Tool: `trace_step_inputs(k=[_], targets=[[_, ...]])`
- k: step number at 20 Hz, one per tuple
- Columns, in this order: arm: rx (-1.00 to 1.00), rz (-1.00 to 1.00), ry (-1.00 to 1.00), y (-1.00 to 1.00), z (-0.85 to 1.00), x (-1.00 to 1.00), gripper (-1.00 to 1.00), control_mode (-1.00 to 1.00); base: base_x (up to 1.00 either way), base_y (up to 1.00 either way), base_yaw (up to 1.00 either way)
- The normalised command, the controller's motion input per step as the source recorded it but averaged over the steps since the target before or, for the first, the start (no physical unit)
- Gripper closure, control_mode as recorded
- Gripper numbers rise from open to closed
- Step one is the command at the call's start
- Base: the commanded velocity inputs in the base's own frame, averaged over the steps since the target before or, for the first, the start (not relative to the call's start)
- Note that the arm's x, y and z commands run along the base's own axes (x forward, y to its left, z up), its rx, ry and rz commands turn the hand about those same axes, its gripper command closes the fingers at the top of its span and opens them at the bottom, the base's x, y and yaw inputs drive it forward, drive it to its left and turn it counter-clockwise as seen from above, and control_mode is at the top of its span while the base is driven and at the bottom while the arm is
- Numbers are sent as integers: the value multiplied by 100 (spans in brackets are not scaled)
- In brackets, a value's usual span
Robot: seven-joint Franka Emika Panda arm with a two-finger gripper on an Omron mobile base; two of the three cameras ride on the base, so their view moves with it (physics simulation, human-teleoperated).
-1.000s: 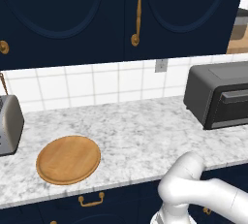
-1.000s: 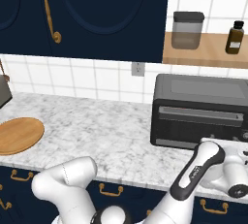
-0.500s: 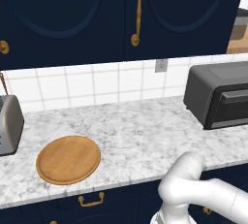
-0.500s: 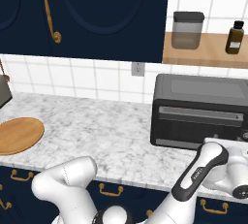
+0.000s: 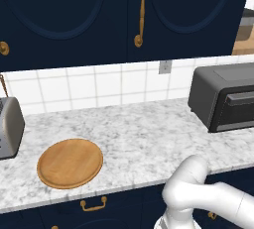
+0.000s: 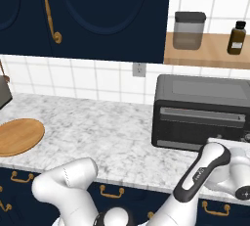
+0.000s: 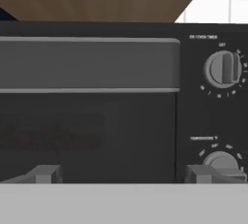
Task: Pick up the kebab skewer and baguette bread, and place them inside the toaster oven. Close the toaster oven door and start by setting the timer.
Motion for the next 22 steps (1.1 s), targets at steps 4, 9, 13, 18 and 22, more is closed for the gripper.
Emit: trace_step_inputs(k=[4,9,13,18,22], targets=[[0,0,0,-3,0,0,-100,-100,0,0,0],[0,0,0,0,0,0,-100,-100,0,0,0],[0,0,0,11,0,-3,-100,-100,0,0,0],[0,0,0,0,0,-9,-100,-100,0,0,0],[0,0,0,0,0,-7,-100,-100,0,0,0]])
